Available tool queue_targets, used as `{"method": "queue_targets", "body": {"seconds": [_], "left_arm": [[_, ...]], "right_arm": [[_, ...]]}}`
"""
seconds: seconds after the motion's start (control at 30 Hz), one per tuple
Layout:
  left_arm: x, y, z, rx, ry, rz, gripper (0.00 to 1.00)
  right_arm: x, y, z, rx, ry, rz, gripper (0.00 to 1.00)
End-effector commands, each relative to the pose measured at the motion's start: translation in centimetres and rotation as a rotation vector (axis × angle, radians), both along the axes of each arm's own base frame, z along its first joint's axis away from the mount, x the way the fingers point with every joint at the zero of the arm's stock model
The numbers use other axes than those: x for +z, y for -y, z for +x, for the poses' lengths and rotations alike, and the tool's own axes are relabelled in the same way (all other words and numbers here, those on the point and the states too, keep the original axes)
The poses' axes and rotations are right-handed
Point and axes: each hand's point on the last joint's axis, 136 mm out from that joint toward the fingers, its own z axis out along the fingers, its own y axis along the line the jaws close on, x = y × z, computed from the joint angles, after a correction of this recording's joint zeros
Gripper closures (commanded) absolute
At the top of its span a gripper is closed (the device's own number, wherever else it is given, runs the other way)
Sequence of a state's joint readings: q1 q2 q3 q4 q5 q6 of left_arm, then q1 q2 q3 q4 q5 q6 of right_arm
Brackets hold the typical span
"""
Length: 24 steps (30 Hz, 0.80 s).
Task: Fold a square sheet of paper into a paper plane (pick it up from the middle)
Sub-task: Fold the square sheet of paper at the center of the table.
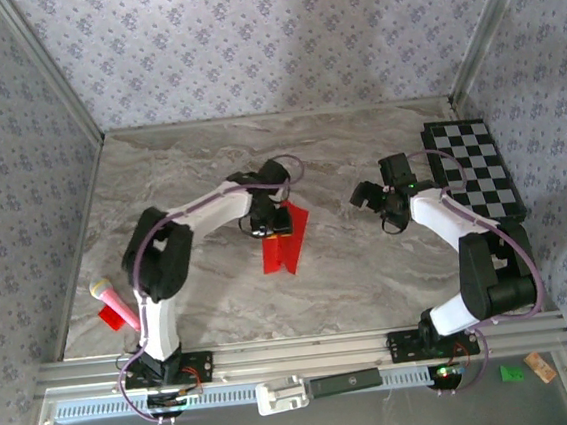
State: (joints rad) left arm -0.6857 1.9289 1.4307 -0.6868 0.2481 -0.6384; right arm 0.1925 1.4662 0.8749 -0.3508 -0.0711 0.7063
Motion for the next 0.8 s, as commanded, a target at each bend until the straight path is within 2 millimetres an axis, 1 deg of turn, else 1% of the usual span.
{"method": "queue_targets", "body": {"seconds": [0.0, 0.1, 0.17, 0.27, 0.37, 0.47, 0.63, 0.77], "left_arm": [[6.4, 3.2, 1.5, 0.028, 0.023, -0.389, 0.74], [7.8, 3.2, 2.6, 0.066, 0.033, -0.525, 0.74], [7.6, 2.7, 3.1, 0.088, 0.032, -0.554, 0.74], [6.1, 2.1, 3.6, 0.122, 0.027, -0.568, 0.74], [3.4, 1.2, 3.7, 0.146, 0.015, -0.509, 0.73], [1.3, 0.3, 3.5, 0.166, -0.004, -0.456, 0.74], [-1.3, -1.5, 3.1, 0.196, -0.032, -0.333, 0.77], [-2.6, -2.3, 2.9, 0.205, -0.041, -0.279, 0.79]], "right_arm": [[1.6, -2.4, 1.4, 0.075, 0.096, 0.105, 0.00], [2.5, -4.2, 2.0, 0.136, 0.149, 0.184, 0.01], [2.9, -5.2, 2.2, 0.171, 0.177, 0.222, 0.02], [3.2, -7.2, 2.2, 0.240, 0.197, 0.282, 0.06], [3.1, -8.9, 2.1, 0.303, 0.195, 0.307, 0.10], [2.6, -10.3, 1.9, 0.343, 0.173, 0.321, 0.14], [1.5, -12.9, 1.4, 0.420, 0.131, 0.321, 0.24], [0.6, -14.9, 1.1, 0.469, 0.095, 0.325, 0.36]]}}
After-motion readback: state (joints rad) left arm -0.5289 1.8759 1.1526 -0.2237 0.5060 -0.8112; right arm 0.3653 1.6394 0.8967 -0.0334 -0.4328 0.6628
